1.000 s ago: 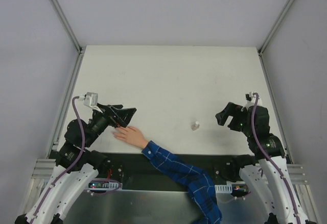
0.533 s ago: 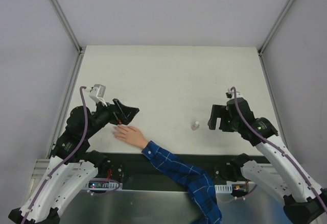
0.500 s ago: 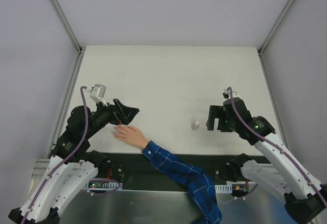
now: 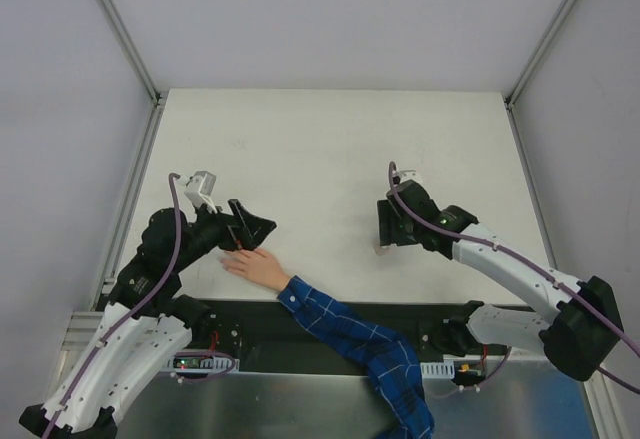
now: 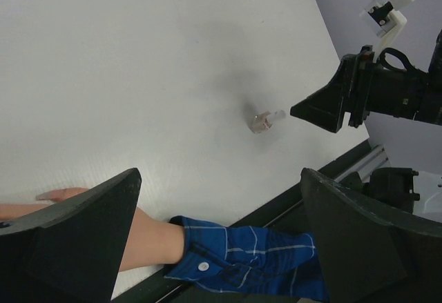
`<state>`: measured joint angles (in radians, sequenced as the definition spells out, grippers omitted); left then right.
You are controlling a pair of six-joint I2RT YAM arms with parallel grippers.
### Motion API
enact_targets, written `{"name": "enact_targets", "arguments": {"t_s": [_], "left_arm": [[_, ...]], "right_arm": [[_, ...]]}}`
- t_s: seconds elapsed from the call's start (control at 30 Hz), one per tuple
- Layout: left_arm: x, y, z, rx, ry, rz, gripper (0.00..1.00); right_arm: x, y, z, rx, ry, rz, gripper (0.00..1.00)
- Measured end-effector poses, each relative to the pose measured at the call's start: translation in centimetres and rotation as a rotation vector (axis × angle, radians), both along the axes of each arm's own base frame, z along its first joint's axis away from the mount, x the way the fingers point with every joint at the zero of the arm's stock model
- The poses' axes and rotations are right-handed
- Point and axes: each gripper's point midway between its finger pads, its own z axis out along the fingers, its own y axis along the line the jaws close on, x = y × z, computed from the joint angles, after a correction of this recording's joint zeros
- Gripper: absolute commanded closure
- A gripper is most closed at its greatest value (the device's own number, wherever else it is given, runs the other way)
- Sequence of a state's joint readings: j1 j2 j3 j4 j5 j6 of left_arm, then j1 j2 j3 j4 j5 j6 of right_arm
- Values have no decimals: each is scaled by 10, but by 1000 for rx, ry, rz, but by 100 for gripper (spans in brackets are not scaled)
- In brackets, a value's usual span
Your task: Paint the nails
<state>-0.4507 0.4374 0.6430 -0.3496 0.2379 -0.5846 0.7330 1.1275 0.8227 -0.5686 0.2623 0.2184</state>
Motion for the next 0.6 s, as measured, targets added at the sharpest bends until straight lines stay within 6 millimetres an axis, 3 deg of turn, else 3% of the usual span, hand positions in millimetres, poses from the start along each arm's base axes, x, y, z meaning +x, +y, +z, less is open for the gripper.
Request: {"name": "enact_targets", "arguments": {"t_s": [0.1, 0.3, 0.47, 0.6], "left_arm": [[-1, -2, -3, 1, 12, -12, 1], [0, -3, -6, 6, 26, -15, 1], [2, -8, -14, 22, 65, -41, 12], [5, -21, -19, 52, 108, -119, 18]], "right_arm": [[5, 5, -6, -5, 1, 10, 47], [6, 18, -14, -8, 7, 45, 47], [2, 21, -21, -32, 20, 46, 23], [3, 11, -17, -37, -5, -10, 16]]}}
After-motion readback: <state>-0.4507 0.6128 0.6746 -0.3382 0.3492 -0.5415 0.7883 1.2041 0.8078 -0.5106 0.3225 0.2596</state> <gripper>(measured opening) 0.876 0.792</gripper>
